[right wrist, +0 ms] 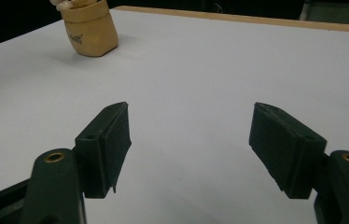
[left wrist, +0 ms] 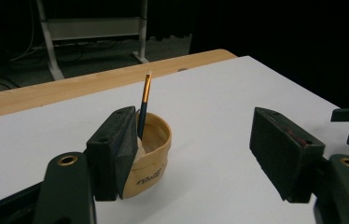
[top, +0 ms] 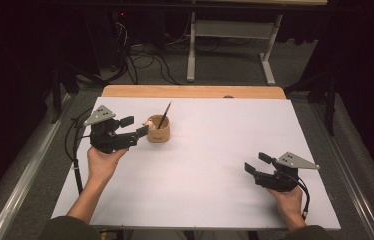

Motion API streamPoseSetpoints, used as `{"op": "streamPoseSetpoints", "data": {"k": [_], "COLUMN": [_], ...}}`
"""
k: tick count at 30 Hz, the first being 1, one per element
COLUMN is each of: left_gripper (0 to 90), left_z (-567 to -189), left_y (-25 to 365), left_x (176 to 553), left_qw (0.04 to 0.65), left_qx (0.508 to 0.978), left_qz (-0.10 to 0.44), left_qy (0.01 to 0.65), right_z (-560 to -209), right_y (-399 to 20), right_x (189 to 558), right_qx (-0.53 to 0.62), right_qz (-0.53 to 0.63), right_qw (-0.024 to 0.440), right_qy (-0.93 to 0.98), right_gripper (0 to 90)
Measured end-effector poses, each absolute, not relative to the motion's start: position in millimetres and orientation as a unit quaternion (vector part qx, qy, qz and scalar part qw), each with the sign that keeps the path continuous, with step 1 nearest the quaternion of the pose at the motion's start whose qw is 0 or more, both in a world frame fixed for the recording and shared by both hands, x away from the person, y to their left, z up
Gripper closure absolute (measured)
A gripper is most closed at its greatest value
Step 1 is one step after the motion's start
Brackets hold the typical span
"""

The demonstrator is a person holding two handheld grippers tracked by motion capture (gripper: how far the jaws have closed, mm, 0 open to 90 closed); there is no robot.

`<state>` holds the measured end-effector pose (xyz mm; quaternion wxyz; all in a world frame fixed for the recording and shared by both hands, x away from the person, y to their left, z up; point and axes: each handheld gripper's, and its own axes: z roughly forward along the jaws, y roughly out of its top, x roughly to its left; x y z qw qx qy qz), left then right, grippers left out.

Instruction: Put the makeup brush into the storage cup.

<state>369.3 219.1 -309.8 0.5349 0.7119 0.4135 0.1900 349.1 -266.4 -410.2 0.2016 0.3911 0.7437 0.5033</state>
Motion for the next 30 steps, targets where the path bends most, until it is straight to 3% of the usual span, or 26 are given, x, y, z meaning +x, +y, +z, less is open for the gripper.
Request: {"op": "streamPoseSetpoints", "data": {"k": [30], "left_gripper": [31.8], "left_z": [-319], "left_y": [230], "left_x": [355], "left_qw": [0.540], "left_qx": [0.709], "left_qz": [0.191], "left_qy": [0.412], "right_z": [-409], "right_y": [-269], "right_x": [345], "right_qx": [0.389], "right_qz": [0.508], "right_qw": [0.202], "right_qy": [0.741], "right_gripper": [31.0]}}
